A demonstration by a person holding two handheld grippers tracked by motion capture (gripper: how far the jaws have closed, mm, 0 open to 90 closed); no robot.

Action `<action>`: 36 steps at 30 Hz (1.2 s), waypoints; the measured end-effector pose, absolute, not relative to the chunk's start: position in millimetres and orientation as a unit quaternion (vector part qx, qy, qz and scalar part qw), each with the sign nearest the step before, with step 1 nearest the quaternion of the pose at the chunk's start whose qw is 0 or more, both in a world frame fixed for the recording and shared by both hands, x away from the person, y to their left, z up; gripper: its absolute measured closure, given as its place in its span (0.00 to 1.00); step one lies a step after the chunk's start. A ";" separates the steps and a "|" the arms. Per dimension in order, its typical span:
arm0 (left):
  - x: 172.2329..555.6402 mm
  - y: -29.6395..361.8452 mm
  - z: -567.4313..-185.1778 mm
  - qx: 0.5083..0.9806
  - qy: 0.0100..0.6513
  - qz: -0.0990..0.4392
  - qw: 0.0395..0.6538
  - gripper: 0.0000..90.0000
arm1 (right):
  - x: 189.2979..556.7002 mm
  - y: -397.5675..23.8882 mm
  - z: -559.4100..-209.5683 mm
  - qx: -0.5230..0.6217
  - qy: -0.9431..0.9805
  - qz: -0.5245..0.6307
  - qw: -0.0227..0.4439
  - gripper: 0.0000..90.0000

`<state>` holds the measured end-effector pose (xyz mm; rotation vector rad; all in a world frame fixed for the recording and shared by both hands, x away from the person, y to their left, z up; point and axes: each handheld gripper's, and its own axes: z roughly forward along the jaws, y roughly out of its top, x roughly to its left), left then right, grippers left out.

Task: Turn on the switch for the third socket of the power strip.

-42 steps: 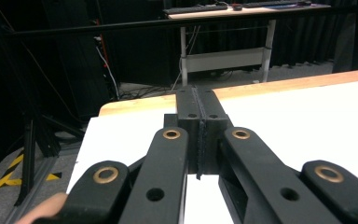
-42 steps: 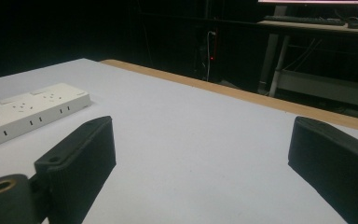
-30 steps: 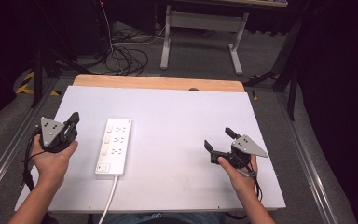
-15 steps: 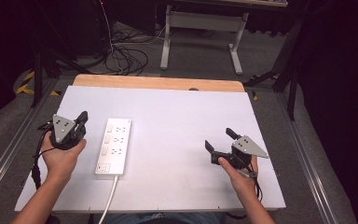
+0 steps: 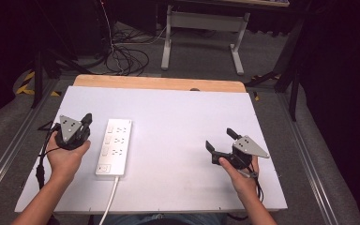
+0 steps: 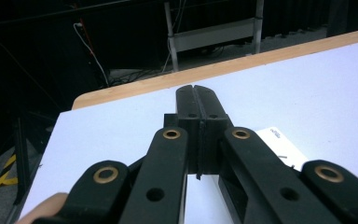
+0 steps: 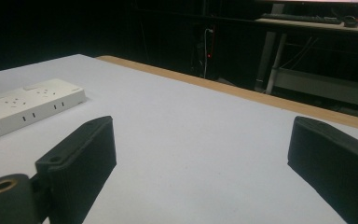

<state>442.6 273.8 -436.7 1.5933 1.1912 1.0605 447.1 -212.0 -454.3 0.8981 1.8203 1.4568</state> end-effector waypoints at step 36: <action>481.7 252.1 -441.6 0.714 0.460 0.353 0.393 1.00 | 446.8 -212.6 -454.3 0.342 0.692 0.553 0.315 0.09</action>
